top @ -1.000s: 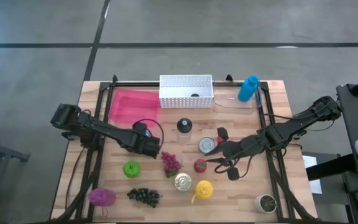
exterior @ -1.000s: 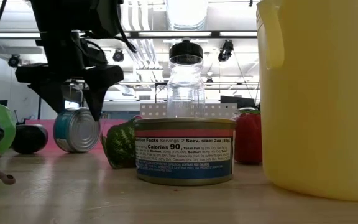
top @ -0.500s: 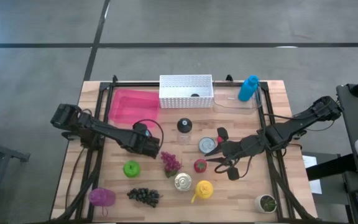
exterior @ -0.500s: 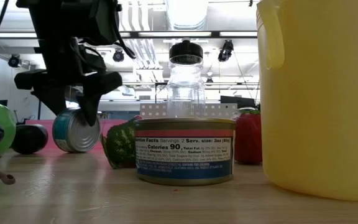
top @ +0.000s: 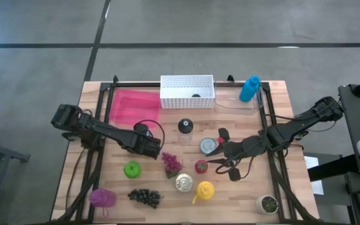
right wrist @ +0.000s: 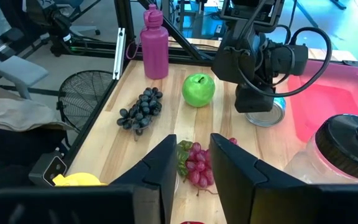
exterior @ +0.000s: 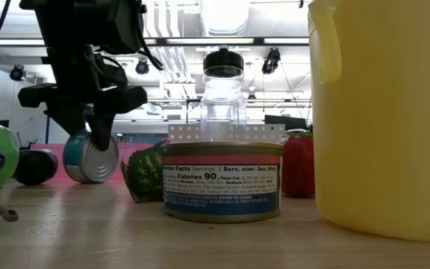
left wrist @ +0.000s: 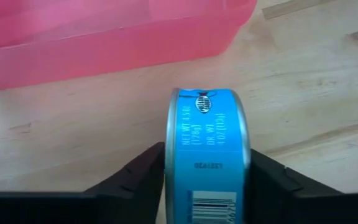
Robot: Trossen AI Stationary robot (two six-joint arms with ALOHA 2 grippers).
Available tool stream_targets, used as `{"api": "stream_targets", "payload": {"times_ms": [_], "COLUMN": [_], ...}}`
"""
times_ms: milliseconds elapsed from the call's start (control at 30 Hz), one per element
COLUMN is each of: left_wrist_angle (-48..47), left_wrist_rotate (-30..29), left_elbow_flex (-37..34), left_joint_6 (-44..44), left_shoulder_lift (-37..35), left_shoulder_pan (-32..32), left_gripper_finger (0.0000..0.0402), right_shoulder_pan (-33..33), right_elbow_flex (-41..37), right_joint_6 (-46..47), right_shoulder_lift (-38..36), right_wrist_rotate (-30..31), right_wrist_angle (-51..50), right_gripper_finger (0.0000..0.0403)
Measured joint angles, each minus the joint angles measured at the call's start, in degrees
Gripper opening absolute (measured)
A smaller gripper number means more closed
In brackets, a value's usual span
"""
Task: Pick & Place Food Item
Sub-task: Put the yellow tuna can into the pink bin
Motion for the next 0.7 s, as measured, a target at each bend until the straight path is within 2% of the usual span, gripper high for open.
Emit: {"api": "stream_targets", "payload": {"times_ms": [200, 500, 700], "left_wrist_angle": [0.08, -0.03, -0.51], "left_wrist_rotate": [0.02, -0.33, -1.25], "left_elbow_flex": [0.00, 0.00, 0.00], "left_joint_6": [0.02, 1.80, 4.14], "left_shoulder_lift": [0.00, -1.60, -5.41], "left_shoulder_pan": [0.00, -0.07, -0.89], "left_gripper_finger": [0.0145, 0.0166, 0.0149], "right_shoulder_pan": [0.01, 0.00, -0.01], "right_elbow_flex": [-0.01, 0.00, -0.01], "right_joint_6": [-0.02, -0.01, 0.00], "right_shoulder_lift": [0.00, 0.00, 0.00], "right_wrist_rotate": [0.00, -0.01, -0.01], "right_wrist_angle": [0.00, 0.00, 0.00], "right_gripper_finger": [0.0088, 0.0070, 0.0071]}}
